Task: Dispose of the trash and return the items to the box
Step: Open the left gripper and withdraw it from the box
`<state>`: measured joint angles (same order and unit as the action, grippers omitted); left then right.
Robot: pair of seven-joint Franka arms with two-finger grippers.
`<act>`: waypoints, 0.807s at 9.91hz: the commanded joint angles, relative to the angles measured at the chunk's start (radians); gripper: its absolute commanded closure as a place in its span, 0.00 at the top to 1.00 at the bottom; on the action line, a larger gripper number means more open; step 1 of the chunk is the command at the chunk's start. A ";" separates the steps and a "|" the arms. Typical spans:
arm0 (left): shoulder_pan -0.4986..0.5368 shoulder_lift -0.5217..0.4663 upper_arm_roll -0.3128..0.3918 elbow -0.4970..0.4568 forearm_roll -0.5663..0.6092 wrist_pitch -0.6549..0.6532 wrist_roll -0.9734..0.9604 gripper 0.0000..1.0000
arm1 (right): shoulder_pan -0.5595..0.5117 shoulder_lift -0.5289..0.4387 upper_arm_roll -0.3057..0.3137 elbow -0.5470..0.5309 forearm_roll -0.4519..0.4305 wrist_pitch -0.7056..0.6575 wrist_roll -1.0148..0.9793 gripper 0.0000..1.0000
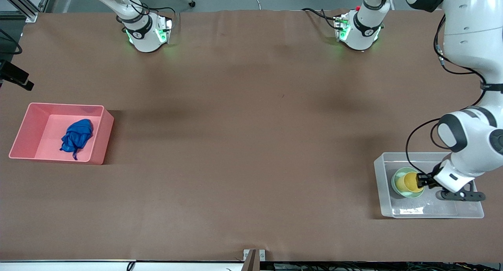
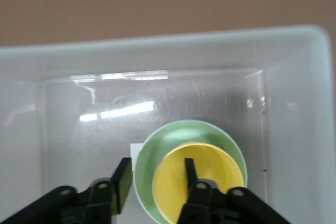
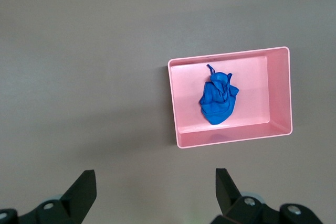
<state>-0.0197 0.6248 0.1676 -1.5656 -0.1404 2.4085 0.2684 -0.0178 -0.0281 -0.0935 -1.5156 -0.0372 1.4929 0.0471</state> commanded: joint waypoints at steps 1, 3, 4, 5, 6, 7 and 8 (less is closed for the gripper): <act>-0.003 -0.165 -0.003 -0.086 -0.005 -0.089 0.006 1.00 | -0.004 0.005 0.002 0.015 0.000 -0.014 0.005 1.00; -0.009 -0.304 -0.007 -0.097 0.004 -0.272 -0.029 1.00 | -0.005 0.005 0.002 0.015 -0.001 -0.014 0.005 1.00; -0.012 -0.370 -0.011 -0.097 0.046 -0.364 -0.076 1.00 | -0.004 0.007 0.002 0.015 -0.001 -0.014 0.005 1.00; -0.009 -0.434 -0.037 -0.094 0.092 -0.452 -0.122 1.00 | -0.005 0.007 0.002 0.015 -0.001 -0.014 0.003 1.00; -0.009 -0.485 -0.052 -0.093 0.120 -0.512 -0.141 1.00 | -0.007 0.007 0.002 0.015 -0.001 -0.014 0.002 1.00; -0.009 -0.538 -0.060 -0.094 0.123 -0.582 -0.143 1.00 | -0.007 0.007 0.002 0.015 -0.001 -0.014 0.002 1.00; -0.008 -0.577 -0.060 -0.084 0.123 -0.636 -0.143 1.00 | -0.007 0.007 0.000 0.015 -0.001 -0.014 0.002 1.00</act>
<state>-0.0285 0.0991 0.1111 -1.5992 -0.0400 1.8141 0.1358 -0.0184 -0.0265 -0.0965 -1.5148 -0.0372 1.4916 0.0470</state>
